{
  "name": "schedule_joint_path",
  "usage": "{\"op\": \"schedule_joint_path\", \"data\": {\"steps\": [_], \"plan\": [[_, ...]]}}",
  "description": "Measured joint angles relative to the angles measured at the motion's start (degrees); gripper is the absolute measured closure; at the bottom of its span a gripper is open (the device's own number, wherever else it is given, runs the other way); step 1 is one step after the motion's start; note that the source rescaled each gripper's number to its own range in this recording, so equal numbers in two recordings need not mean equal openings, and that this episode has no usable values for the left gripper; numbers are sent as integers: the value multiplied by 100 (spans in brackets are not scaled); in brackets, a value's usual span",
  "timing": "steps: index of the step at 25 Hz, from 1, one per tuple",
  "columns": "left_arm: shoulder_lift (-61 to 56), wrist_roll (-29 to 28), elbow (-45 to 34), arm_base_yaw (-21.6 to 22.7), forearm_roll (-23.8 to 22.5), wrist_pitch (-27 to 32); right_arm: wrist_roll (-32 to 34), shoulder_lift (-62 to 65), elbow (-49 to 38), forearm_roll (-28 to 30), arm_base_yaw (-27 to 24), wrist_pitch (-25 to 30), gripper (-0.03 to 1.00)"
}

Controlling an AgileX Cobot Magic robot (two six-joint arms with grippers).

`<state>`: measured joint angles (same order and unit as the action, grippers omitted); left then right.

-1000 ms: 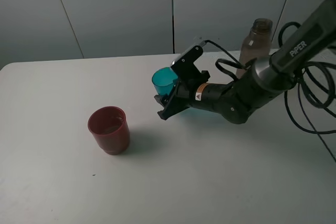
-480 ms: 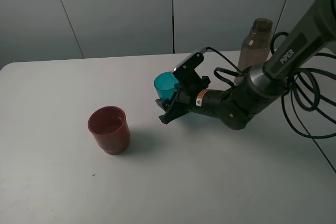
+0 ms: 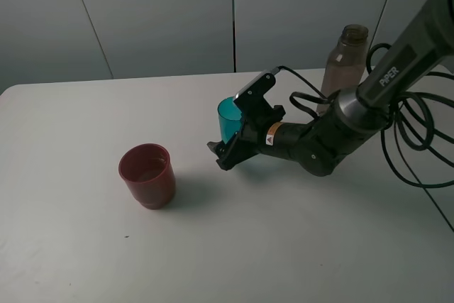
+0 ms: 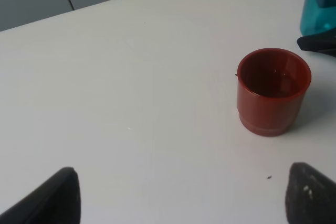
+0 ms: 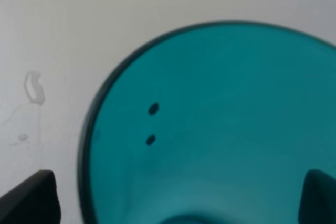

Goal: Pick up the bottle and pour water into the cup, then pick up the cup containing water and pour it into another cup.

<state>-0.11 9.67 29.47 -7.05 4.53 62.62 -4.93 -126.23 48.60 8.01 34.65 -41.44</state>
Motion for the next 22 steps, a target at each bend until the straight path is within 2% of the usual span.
{"op": "schedule_joint_path", "data": {"steps": [6,11,13,15,19,22], "plan": [[0,0,0,0,0,0,-9,758,-17,0,-10,113,-3],[0,0,0,0,0,0,349,1733,-26,0,-10,705,-3],[0,0,0,0,0,0,751,2265,-26,0,-10,1397,-3],[0,0,0,0,0,0,1164,2782,-26,11,-10,2347,-3],[0,0,0,0,0,0,1970,3793,-26,-180,11,4790,-3],[0,0,0,0,0,0,2004,4465,-26,-722,11,6370,-3]]}}
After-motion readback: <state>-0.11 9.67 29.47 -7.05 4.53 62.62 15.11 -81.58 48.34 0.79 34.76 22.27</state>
